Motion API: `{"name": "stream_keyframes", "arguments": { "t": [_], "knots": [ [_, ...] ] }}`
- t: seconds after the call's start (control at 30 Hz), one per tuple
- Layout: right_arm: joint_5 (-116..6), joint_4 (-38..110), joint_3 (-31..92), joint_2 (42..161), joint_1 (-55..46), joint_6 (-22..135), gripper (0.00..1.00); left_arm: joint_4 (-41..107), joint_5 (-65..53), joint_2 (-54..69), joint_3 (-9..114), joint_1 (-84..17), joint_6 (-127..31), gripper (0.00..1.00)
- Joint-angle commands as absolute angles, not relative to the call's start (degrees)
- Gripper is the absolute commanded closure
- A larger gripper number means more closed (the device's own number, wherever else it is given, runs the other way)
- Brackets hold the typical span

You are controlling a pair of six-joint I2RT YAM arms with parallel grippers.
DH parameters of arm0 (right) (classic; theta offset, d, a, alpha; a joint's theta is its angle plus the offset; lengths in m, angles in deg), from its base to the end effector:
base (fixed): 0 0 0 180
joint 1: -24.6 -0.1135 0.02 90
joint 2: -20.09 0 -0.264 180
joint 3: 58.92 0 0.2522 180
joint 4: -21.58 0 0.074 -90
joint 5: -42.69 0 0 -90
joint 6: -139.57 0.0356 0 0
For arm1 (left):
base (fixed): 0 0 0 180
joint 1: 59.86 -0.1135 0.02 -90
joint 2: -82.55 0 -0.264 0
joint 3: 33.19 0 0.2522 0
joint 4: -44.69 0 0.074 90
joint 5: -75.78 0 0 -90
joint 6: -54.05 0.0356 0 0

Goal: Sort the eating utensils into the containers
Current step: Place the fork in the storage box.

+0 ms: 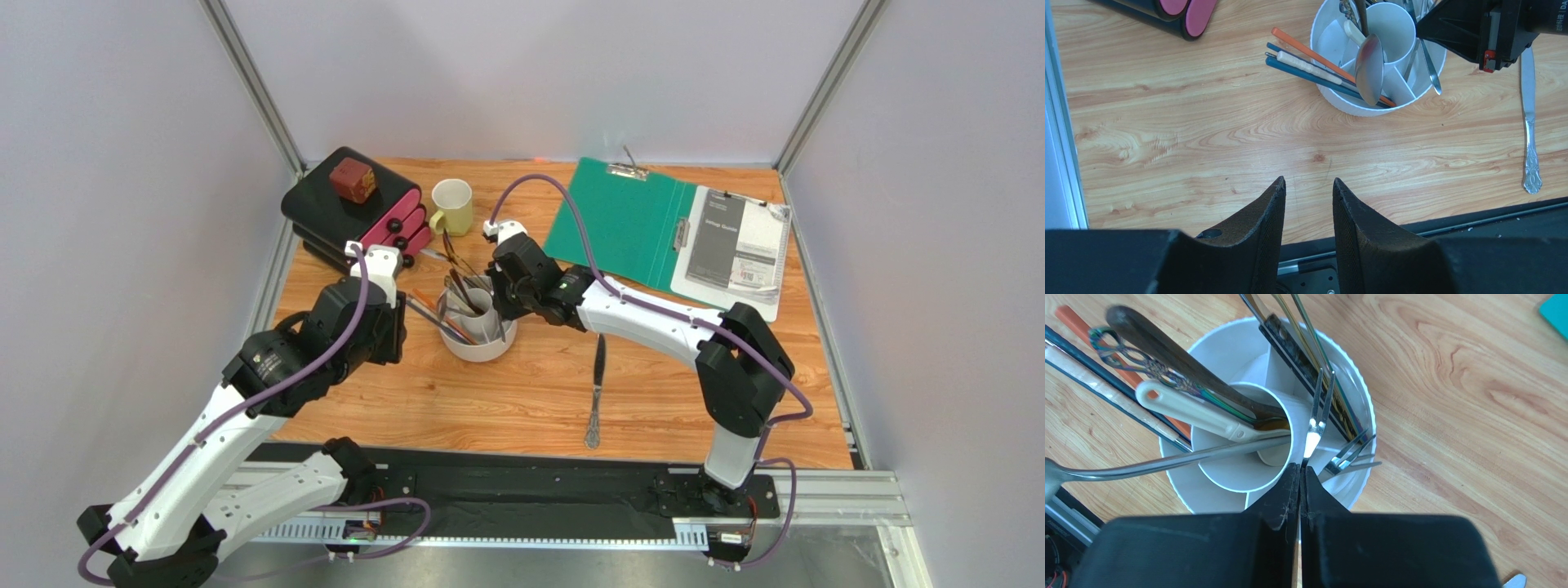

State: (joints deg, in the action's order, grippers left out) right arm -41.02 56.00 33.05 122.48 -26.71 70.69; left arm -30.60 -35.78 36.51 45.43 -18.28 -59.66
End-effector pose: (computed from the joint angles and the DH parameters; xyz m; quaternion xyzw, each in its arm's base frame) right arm 0.2545 0.3115 0.2486 -0.2198 0.8956 0.1856 0.3393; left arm 0.1044 -0.0751 0.3667 0.0657 0.9006 -0.0683 0.4242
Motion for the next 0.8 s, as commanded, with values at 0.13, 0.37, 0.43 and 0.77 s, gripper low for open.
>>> {"name": "stream_keyframes", "arguments": {
  "t": [0.13,0.37,0.43,0.77],
  "knots": [
    [-38.52,52.3,37.36,123.27,-26.99,70.66,1.0,-29.8,-35.84,36.23,46.05,-18.47,-58.8,0.6],
    [-36.85,50.37,36.31,123.01,-26.99,72.5,1.0,-30.77,-35.93,36.58,45.87,-18.38,-58.72,0.6],
    [-35.8,50.19,36.31,123.18,-26.99,72.77,1.0,-30.85,-35.93,36.85,45.7,-18.47,-58.72,0.6],
    [-30.96,51.42,34.65,123.54,-27.17,75.23,1.0,-31.21,-35.84,37.02,45.7,-18.47,-58.28,0.6]
  ]
}}
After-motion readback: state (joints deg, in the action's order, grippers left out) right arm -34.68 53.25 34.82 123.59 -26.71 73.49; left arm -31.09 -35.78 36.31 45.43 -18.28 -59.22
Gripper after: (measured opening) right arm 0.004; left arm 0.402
